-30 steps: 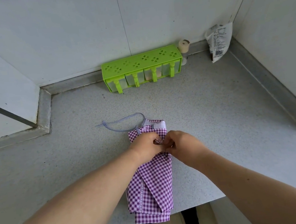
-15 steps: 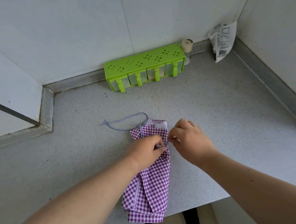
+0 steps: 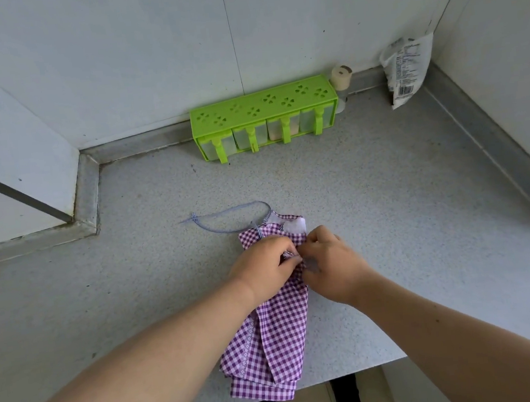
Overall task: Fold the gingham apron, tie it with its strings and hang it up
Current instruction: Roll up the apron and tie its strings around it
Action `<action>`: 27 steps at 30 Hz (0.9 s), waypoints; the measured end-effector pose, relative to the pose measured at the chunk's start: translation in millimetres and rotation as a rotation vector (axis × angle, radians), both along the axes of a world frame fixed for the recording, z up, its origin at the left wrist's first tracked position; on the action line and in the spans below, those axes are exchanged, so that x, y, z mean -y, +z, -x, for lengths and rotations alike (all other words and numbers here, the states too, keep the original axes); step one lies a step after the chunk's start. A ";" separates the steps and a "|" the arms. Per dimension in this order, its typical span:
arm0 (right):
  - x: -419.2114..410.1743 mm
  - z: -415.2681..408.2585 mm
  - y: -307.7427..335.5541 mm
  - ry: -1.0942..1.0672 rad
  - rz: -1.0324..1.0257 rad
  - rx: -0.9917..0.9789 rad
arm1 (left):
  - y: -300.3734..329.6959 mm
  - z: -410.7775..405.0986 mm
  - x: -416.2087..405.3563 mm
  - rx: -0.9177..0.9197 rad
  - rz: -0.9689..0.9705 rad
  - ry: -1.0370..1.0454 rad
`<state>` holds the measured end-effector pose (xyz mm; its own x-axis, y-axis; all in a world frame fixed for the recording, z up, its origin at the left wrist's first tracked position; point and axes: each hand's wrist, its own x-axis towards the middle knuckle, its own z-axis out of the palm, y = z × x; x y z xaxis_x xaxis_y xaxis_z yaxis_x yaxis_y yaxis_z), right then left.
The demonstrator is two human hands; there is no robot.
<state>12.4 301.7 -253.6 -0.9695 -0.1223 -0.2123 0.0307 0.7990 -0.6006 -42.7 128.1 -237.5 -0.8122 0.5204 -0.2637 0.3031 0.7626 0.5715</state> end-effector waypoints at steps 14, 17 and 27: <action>4.0 12.6 23.0 -0.230 -0.033 0.323 | -3.5 14.6 -3.3 0.268 0.048 0.145; -0.8 13.8 29.8 -0.212 -0.065 0.393 | -2.3 14.2 -3.4 0.304 0.045 0.166; -10.1 12.3 44.8 0.047 -0.159 0.484 | -0.7 15.1 -5.1 0.336 0.039 0.177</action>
<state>0.1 311.8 -208.8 -0.7494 -0.0930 -0.6555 0.2373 0.8865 -0.3972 -57.8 133.2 -238.2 -0.7532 0.3644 -0.5476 -0.0343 0.8097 0.5859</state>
